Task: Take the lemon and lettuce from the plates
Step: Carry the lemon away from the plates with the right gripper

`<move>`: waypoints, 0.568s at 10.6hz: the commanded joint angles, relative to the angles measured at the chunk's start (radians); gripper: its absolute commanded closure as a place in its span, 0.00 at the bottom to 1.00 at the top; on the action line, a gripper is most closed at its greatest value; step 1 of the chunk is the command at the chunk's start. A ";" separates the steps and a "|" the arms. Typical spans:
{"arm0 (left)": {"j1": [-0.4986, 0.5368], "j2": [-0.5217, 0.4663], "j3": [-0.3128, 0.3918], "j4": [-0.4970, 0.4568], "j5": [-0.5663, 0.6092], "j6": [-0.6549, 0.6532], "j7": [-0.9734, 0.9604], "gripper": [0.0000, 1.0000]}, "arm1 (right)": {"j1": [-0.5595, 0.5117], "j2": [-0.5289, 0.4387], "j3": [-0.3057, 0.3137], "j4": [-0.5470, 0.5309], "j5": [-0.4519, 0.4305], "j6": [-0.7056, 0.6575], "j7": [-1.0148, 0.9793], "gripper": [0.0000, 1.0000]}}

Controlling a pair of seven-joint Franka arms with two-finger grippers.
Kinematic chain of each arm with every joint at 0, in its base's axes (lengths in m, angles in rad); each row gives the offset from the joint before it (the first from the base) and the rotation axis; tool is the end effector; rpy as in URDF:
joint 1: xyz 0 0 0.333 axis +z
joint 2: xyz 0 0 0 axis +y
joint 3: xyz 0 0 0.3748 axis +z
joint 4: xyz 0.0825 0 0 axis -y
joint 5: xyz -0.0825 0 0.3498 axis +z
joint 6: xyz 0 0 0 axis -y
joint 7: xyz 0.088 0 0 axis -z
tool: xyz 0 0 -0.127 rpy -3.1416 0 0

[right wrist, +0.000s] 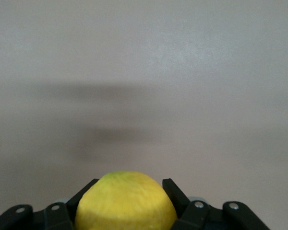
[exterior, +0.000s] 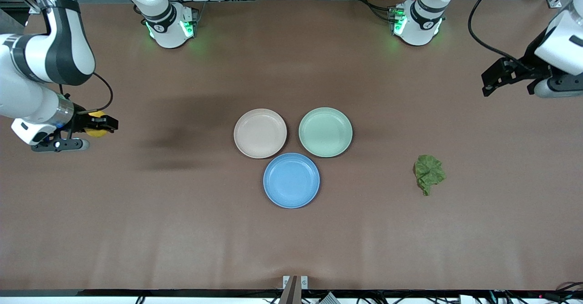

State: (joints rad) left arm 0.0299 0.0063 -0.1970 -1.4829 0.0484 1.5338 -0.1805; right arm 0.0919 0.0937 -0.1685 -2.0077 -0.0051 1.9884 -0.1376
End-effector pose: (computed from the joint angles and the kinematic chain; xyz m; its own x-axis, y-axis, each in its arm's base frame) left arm 0.5142 -0.0799 0.6953 0.9985 0.0153 0.0525 0.0173 -0.9991 -0.0382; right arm 0.5322 -0.0389 0.4572 0.9916 0.0625 -0.1132 0.0634 -0.9980 0.0046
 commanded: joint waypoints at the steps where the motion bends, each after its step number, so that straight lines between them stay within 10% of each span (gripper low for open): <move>1: 0.008 -0.029 -0.005 -0.020 -0.028 -0.020 0.015 0.00 | -0.020 -0.023 0.014 -0.112 -0.015 0.120 -0.011 0.43; 6: 0.004 -0.012 -0.007 -0.017 -0.085 -0.037 0.015 0.00 | -0.020 -0.012 0.014 -0.275 -0.015 0.342 -0.011 0.43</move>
State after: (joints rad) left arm 0.0278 -0.0041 -0.2030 -1.4955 0.0146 1.5099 -0.1805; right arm 0.0895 0.0946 -0.1679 -2.2168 -0.0052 2.2651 -0.1398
